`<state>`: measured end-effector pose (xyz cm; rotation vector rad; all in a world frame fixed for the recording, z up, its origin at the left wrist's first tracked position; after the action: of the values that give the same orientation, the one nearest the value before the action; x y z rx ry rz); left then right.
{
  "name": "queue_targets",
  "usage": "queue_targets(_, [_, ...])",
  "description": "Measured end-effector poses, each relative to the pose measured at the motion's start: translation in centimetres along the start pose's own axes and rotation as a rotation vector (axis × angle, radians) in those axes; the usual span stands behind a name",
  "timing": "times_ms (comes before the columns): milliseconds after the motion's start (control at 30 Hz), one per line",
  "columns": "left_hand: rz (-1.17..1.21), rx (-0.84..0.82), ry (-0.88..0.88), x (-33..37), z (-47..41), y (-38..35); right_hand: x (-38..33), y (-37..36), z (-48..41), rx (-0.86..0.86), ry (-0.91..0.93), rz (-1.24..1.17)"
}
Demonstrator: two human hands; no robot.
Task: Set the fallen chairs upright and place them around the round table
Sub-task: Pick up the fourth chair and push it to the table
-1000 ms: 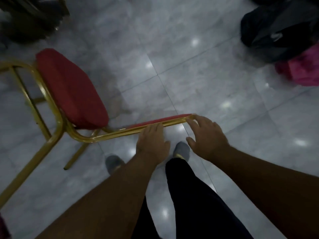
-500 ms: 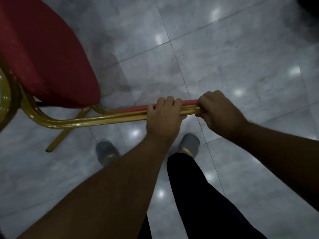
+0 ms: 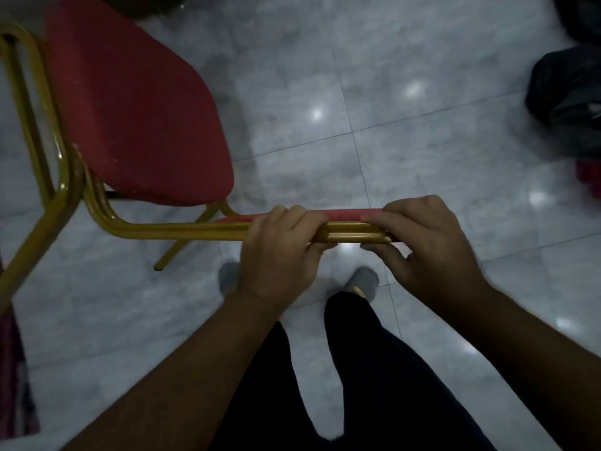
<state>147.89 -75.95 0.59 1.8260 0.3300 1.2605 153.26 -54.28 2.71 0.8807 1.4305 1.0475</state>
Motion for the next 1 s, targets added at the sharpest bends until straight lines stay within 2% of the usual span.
queue_targets(167, [0.090,0.104,0.024,-0.6,4.6,11.4,-7.0,6.5,0.5,-0.035,-0.022,-0.176])
queue_targets(367, [0.216,0.120,0.082,-3.4,10.0,21.4,-19.0,9.6,-1.4,0.079,0.109,-0.042])
queue_targets(533, [0.226,0.051,-0.035,-3.3,12.3,28.0,-27.1,11.1,-2.7,0.154,0.321,0.049])
queue_targets(733, [0.147,0.167,-0.085,-2.8,16.8,34.2,-36.3,11.7,-3.8,0.184,0.479,0.083])
queue_targets(1000, [0.172,0.269,0.151,-4.5,25.1,40.0,-46.5,10.5,-2.7,0.190,0.490,0.048])
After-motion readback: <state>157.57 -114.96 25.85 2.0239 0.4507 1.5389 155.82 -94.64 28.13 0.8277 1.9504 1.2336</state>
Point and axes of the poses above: each hand's wrist, its own z-axis away from the middle knuckle, its own y-axis out of the back of the hand, x = y × z, the point moved 1 cm from there along -z, towards the middle knuckle, and after that the axes turned 10 degrees about z, right-handed, at the moved point
